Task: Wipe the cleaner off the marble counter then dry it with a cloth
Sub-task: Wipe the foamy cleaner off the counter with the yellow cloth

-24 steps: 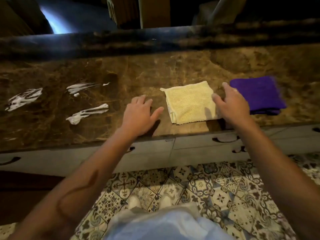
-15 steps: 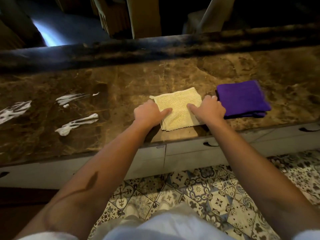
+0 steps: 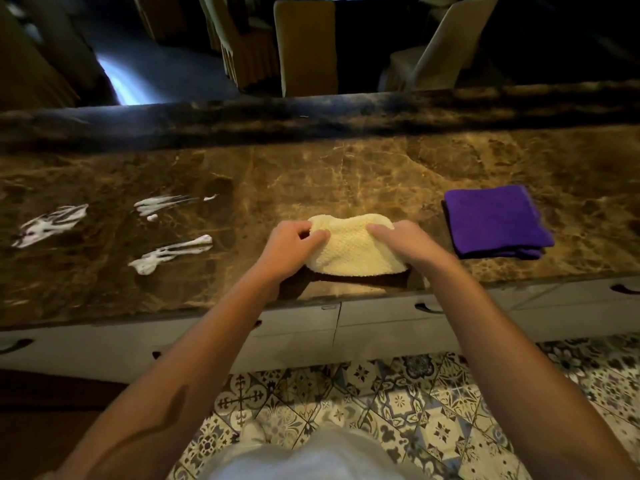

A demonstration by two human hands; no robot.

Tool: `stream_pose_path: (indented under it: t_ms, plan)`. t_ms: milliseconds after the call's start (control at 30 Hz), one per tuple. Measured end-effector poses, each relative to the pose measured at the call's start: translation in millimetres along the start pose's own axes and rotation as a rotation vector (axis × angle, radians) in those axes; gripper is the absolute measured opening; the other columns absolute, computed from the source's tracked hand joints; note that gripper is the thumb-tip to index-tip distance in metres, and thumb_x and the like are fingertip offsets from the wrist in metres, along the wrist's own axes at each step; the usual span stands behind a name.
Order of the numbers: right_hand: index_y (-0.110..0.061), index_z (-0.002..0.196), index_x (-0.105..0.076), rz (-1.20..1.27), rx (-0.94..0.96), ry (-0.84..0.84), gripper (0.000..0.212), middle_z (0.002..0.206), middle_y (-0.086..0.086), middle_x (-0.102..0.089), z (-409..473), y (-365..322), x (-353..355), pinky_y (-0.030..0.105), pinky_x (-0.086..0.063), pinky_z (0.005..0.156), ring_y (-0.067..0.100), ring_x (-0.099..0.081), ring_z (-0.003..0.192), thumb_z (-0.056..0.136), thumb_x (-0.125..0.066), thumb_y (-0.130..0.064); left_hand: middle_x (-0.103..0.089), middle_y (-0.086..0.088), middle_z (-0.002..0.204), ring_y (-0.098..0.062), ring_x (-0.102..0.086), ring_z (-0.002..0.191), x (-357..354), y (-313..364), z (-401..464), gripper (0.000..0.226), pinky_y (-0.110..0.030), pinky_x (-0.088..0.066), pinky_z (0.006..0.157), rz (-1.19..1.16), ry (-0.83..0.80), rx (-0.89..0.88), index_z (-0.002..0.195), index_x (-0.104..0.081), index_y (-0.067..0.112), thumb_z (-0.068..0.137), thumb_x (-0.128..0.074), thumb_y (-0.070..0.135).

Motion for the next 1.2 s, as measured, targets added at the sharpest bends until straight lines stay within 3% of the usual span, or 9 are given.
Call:
stream_pose_path:
  t_ms: [133, 300, 433, 533, 667, 800, 933, 1067, 1200]
  plan:
    - [-0.023, 0.093, -0.078, 0.075, 0.276, -0.009, 0.051, 0.089, -0.002, -0.079, -39.8, -52.2, -18.4, 0.032, -0.052, 0.064, 0.013, -0.072, 0.074, 0.095, -0.049, -0.066, -0.079, 0.007, 0.103, -0.012, -0.075, 0.097, 52.4, -3.3, -44.4, 0.015, -0.027, -0.06, 0.074, -0.262, 0.075, -0.076, 0.105, -0.077, 0.029, 0.102, -0.063, 0.031]
    - [-0.022, 0.114, -0.075, 0.244, 0.515, -0.119, 0.034, 0.107, -0.003, -0.079, -84.4, -116.4, -76.6, 0.041, -0.062, 0.084, 0.014, -0.074, 0.098, 0.106, -0.049, -0.043, -0.08, 0.006, 0.11, -0.013, -0.077, 0.1, 106.3, -40.0, -91.8, 0.021, -0.022, -0.06, 0.075, -0.476, 0.15, -0.013, 0.109, -0.079, 0.035, 0.098, -0.063, 0.041]
    - [-0.032, 0.112, -0.079, 0.57, 0.448, -0.291, 0.021, 0.115, -0.004, -0.079, -98.4, -148.7, -140.3, 0.025, -0.06, 0.084, 0.015, -0.075, 0.107, 0.102, -0.06, -0.033, -0.082, -0.003, 0.106, -0.018, -0.078, 0.096, 157.0, -83.5, -112.4, 0.032, -0.024, -0.059, 0.073, -0.59, 0.277, 0.023, 0.107, -0.082, 0.031, 0.086, -0.068, 0.052]
    - [-0.025, 0.11, -0.081, 0.757, 0.312, -0.384, 0.02, 0.118, 0.008, -0.078, -99.3, -161.7, -196.9, 0.041, -0.06, 0.095, 0.027, -0.073, 0.112, 0.095, -0.068, -0.025, -0.082, -0.007, 0.105, -0.02, -0.078, 0.096, 195.3, -114.0, -120.7, 0.033, -0.027, -0.06, 0.075, -0.633, 0.322, 0.037, 0.107, -0.082, 0.026, 0.087, -0.07, 0.05]
    - [-0.022, 0.104, -0.083, 0.858, 0.191, -0.368, 0.02, 0.115, 0.012, -0.078, -104.4, -179.4, -244.8, 0.038, -0.062, 0.087, 0.029, -0.074, 0.108, 0.089, -0.07, -0.018, -0.081, 0.003, 0.1, -0.012, -0.077, 0.092, 243.0, -144.0, -125.0, 0.021, -0.018, -0.057, 0.071, -0.441, 0.33, -0.01, 0.105, -0.08, 0.03, 0.095, -0.068, 0.044]
    - [-0.041, 0.099, -0.079, 0.545, 0.279, 0.001, 0.021, 0.099, -0.007, -0.081, -100.8, -197.1, -211.2, 0.028, -0.061, 0.067, 0.016, -0.077, 0.092, 0.097, -0.066, -0.024, -0.069, 0.009, 0.11, -0.001, -0.065, 0.102, 297.5, -157.8, -130.7, 0.026, -0.01, -0.048, 0.083, 0.057, 0.464, -0.207, 0.116, -0.069, 0.023, 0.097, -0.065, 0.04]
    - [-0.028, 0.11, -0.076, 0.032, 0.511, 0.349, 0.025, 0.099, 0.001, -0.078, -99.0, -222.3, -178.2, 0.043, -0.055, 0.075, 0.023, -0.071, 0.091, 0.096, -0.062, -0.014, -0.064, -0.01, 0.124, -0.027, -0.056, 0.118, 348.7, -198.0, -129.3, 0.032, -0.039, -0.047, 0.099, 0.502, 0.545, -0.196, 0.116, -0.069, 0.011, 0.094, -0.063, 0.033]
    - [-0.009, 0.134, -0.066, -0.562, 0.48, 0.139, 0.04, 0.14, 0.012, -0.065, -83.2, -208.7, -249.8, 0.041, -0.042, 0.109, 0.031, -0.057, 0.13, 0.095, -0.065, -0.012, -0.056, -0.022, 0.132, -0.041, -0.048, 0.128, 402.2, -249.7, -129.9, 0.034, -0.058, -0.04, 0.103, 0.696, 0.639, -0.012, 0.119, -0.067, 0.006, 0.09, -0.074, 0.022]
    - [-0.019, 0.117, -0.071, -0.355, 0.372, 0.322, 0.047, 0.135, 0.005, -0.062, -93.5, -186.4, -261.0, 0.053, -0.04, 0.108, 0.02, -0.048, 0.13, 0.096, -0.048, -0.054, -0.053, -0.019, 0.131, -0.04, -0.045, 0.129, 454.0, -289.2, -138.9, 0.032, -0.06, -0.04, 0.103, 0.703, 0.786, 0.093, 0.117, -0.065, 0.008, 0.092, -0.065, 0.028]
Point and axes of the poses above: each hand's wrist, its own z-axis towards the middle knuckle, its own x-axis out of the back of the hand, y = z × x, the point moved 10 cm from there along z, towards the middle knuckle
